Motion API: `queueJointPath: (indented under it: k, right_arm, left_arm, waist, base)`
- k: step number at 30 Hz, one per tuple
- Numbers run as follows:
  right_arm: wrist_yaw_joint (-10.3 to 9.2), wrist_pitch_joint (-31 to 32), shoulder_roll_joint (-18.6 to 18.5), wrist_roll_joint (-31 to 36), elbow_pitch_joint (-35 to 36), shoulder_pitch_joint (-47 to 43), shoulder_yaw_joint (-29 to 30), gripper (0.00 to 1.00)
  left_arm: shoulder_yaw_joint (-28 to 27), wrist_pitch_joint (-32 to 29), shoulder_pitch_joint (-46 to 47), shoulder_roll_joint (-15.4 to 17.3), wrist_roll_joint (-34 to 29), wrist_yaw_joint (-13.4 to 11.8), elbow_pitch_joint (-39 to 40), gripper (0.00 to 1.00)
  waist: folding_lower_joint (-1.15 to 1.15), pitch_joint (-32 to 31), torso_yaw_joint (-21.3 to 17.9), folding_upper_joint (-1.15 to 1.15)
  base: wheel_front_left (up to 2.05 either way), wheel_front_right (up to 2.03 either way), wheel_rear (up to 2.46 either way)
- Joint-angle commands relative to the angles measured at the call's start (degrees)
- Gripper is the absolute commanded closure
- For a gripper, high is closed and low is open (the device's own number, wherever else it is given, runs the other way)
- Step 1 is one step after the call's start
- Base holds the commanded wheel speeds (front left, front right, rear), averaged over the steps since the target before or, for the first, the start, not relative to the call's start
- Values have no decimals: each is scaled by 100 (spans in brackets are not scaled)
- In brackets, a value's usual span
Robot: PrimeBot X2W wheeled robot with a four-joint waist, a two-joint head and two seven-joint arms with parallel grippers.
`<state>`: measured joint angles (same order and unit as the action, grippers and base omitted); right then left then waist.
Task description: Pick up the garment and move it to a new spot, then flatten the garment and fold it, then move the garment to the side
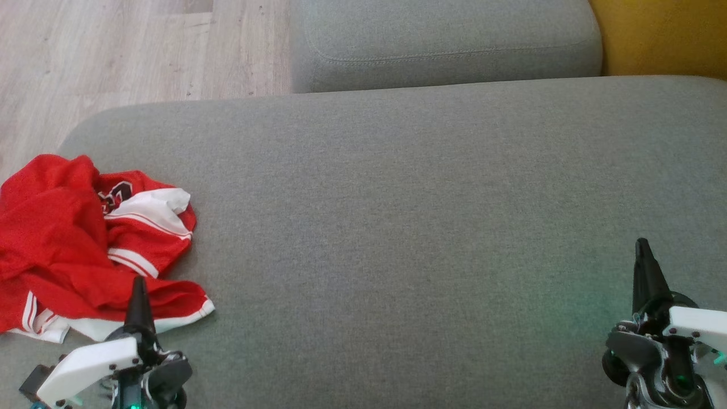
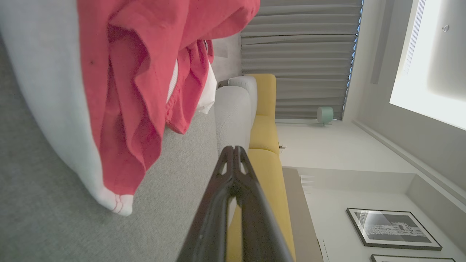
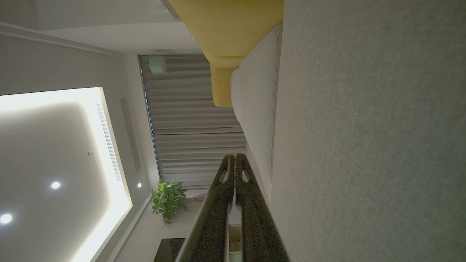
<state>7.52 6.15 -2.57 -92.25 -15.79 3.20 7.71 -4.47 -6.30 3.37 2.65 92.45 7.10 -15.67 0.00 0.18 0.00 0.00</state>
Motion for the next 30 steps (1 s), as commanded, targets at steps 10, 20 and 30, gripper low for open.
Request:
queueJointPath:
  k: [10,20,30]
  right_arm:
    - [-3,34,-31,8,177,298,-118,100]
    - [0,-2,14,-1,-160,-73,-7,0]
    - [0,-128,6,86,-46,-157,-114,0]
  left_arm:
    - [-205,-18,282,22,-27,39,164,100]
    - [33,2,-69,-2,0,-4,-167,0]
    - [219,157,-55,10,-101,-2,-125,0]
  waist:
    - [0,0,0,0]
    - [0,0,0,0]
    - [0,4,-8,0]
  base:
    - [0,0,0]
    - [0,0,0]
    - [0,0,0]
